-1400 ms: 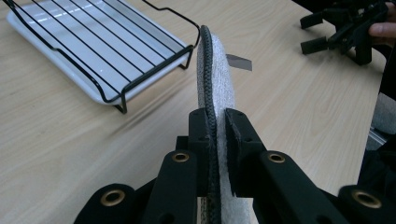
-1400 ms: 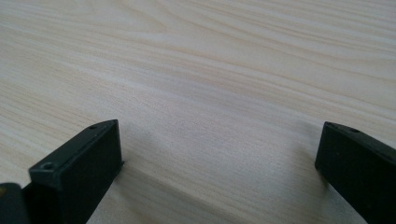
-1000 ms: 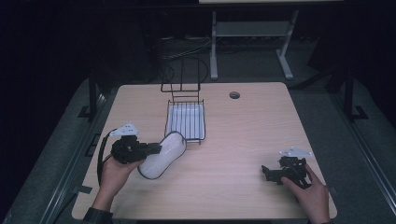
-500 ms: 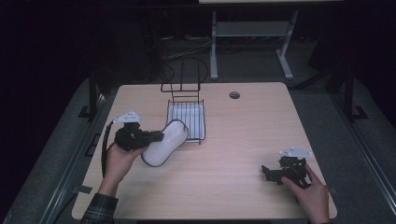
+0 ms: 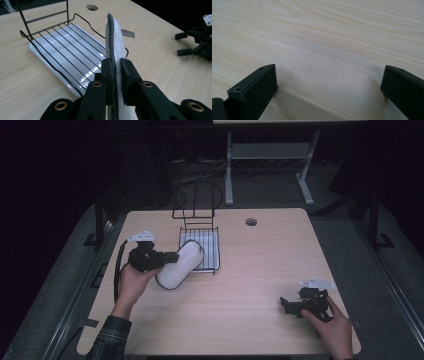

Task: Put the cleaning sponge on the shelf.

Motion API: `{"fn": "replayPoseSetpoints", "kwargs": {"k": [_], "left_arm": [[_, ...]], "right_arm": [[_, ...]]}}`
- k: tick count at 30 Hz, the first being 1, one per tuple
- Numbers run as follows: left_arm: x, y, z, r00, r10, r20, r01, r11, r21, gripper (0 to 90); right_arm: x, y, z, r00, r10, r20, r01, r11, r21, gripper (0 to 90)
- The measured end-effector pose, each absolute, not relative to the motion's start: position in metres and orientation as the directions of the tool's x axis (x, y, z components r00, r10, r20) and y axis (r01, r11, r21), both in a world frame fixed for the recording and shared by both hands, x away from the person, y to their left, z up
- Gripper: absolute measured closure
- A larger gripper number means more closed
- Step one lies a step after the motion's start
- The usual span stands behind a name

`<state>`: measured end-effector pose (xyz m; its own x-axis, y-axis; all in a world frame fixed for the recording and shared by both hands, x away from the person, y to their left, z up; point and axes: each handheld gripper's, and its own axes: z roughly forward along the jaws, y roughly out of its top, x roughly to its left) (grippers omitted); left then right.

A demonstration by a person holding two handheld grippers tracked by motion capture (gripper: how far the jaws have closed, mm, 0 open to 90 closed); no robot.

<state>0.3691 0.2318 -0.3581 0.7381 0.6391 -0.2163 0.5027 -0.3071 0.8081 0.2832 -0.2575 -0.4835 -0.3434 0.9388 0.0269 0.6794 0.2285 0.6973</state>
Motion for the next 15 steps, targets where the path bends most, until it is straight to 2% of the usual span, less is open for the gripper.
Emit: {"fn": "replayPoseSetpoints", "kwargs": {"k": [15], "left_arm": [[0.399, 0.229, -0.358, 0.722, 0.655, -0.223, 0.511, -0.288, 0.81, 81.6]], "right_arm": [[0.283, -0.257, -0.484, -0.343, 0.939, 0.027, 0.68, 0.229, 0.697, 0.1]]}}
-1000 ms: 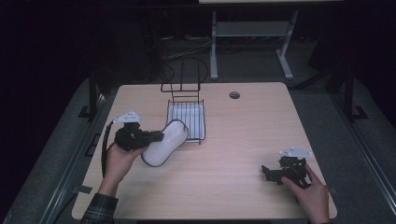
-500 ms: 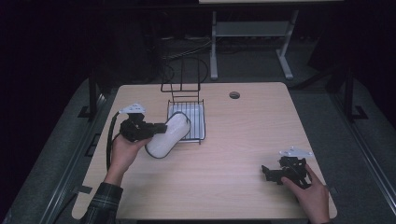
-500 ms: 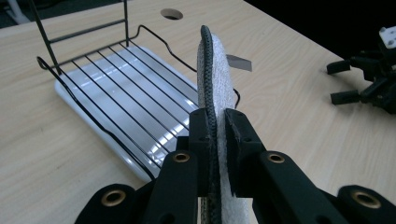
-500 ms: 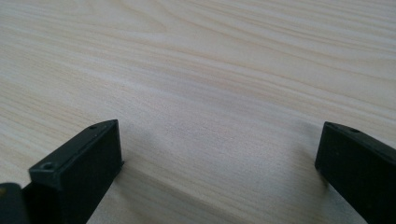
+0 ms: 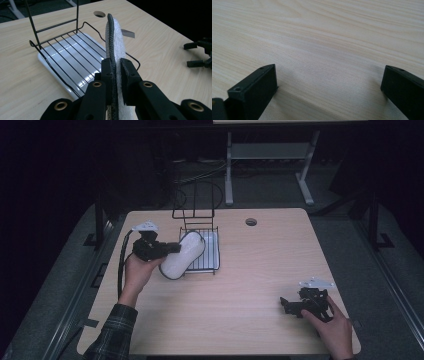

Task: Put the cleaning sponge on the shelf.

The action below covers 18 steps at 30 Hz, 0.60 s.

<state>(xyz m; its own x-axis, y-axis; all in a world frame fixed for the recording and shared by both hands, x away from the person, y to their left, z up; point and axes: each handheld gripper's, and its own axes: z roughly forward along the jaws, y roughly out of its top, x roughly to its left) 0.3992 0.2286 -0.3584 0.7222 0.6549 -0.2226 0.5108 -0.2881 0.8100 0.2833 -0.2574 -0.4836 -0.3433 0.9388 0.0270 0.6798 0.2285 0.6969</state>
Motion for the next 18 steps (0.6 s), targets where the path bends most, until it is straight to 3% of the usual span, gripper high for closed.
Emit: {"fn": "replayPoseSetpoints", "kwargs": {"k": [18], "left_arm": [[0.428, 0.219, -0.364, 0.707, 0.658, -0.259, 0.525, -0.244, 0.815, 81.6]], "right_arm": [[0.283, -0.257, -0.484, -0.343, 0.939, 0.027, 0.68, 0.229, 0.697, 0.0]]}}
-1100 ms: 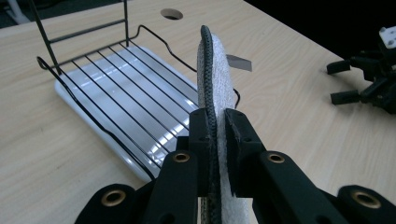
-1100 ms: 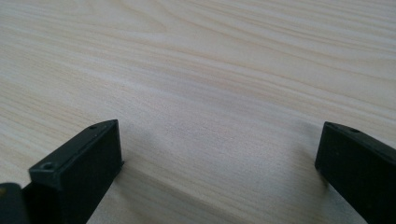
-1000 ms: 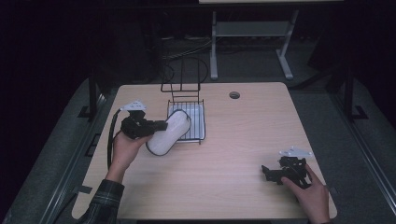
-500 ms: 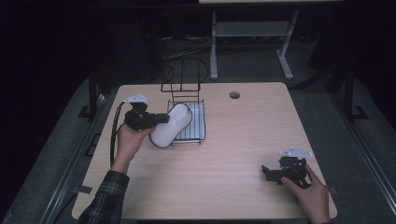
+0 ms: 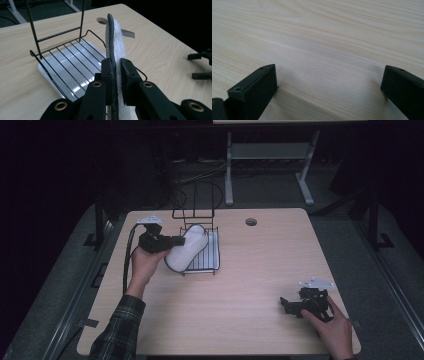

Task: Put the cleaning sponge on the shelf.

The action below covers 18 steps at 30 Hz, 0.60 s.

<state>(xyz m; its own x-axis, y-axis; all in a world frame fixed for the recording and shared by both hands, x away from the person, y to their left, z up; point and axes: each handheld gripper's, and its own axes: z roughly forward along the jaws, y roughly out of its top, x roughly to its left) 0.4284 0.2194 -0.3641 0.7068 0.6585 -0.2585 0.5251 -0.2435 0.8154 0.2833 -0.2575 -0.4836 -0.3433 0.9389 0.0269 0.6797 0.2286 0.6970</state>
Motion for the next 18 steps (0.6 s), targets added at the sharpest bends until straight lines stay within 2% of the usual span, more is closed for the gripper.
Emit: {"fn": "replayPoseSetpoints", "kwargs": {"k": [18], "left_arm": [[0.457, 0.22, -0.382, 0.661, 0.688, -0.3, 0.571, -0.201, 0.796, 81.5]], "right_arm": [[0.283, -0.257, -0.484, -0.343, 0.939, 0.027, 0.68, 0.229, 0.697, 0.0]]}}
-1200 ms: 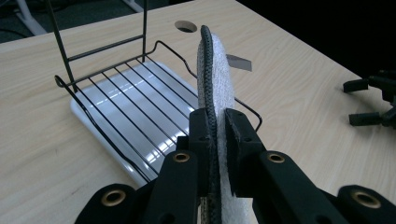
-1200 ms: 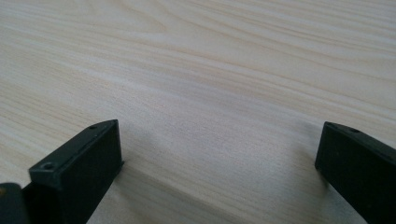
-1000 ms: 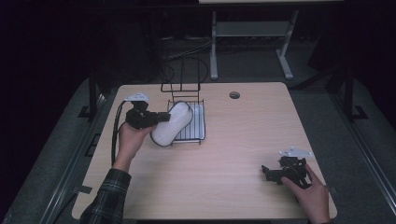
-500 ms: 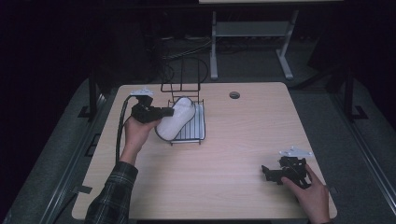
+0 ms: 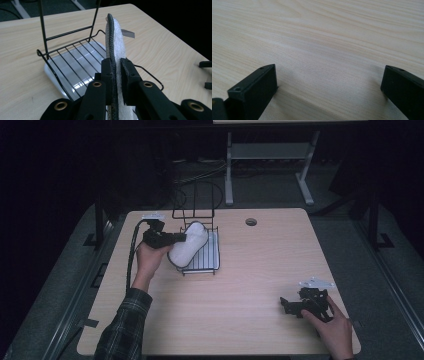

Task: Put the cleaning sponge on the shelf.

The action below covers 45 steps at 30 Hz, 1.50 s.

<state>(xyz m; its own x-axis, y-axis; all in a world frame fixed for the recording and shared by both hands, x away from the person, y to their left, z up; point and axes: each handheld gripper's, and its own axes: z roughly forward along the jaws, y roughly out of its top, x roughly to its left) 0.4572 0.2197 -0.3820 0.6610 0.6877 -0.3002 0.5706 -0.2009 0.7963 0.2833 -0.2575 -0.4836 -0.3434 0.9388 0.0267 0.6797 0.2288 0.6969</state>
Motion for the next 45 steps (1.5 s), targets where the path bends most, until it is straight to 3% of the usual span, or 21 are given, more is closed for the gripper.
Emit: {"fn": "replayPoseSetpoints", "kwargs": {"k": [11, 23, 32, 39, 41, 45], "left_arm": [[0.469, 0.224, -0.393, 0.624, 0.703, -0.34, 0.592, -0.143, 0.793, 81.2], [0.476, 0.226, -0.403, 0.593, 0.737, -0.325, 0.609, -0.147, 0.779, 78.7], [0.477, 0.227, -0.406, 0.568, 0.769, -0.293, 0.61, -0.155, 0.777, 72.5], [0.476, 0.232, -0.405, 0.553, 0.789, -0.266, 0.61, -0.166, 0.775, 61.7], [0.475, 0.234, -0.403, 0.553, 0.793, -0.255, 0.609, -0.175, 0.774, 64.5], [0.466, 0.236, -0.397, 0.586, 0.774, -0.241, 0.587, -0.199, 0.785, 82.2]], "right_arm": [[0.283, -0.257, -0.484, -0.343, 0.939, 0.027, 0.68, 0.229, 0.697, 0.0], [0.283, -0.257, -0.484, -0.343, 0.939, 0.027, 0.68, 0.228, 0.697, 0.0], [0.283, -0.257, -0.484, -0.343, 0.939, 0.027, 0.68, 0.229, 0.697, 0.0], [0.283, -0.257, -0.484, -0.343, 0.939, 0.027, 0.68, 0.229, 0.697, 0.0], [0.283, -0.257, -0.484, -0.343, 0.939, 0.027, 0.68, 0.228, 0.697, 0.0], [0.283, -0.257, -0.484, -0.343, 0.939, 0.027, 0.68, 0.228, 0.697, 0.0]]}}
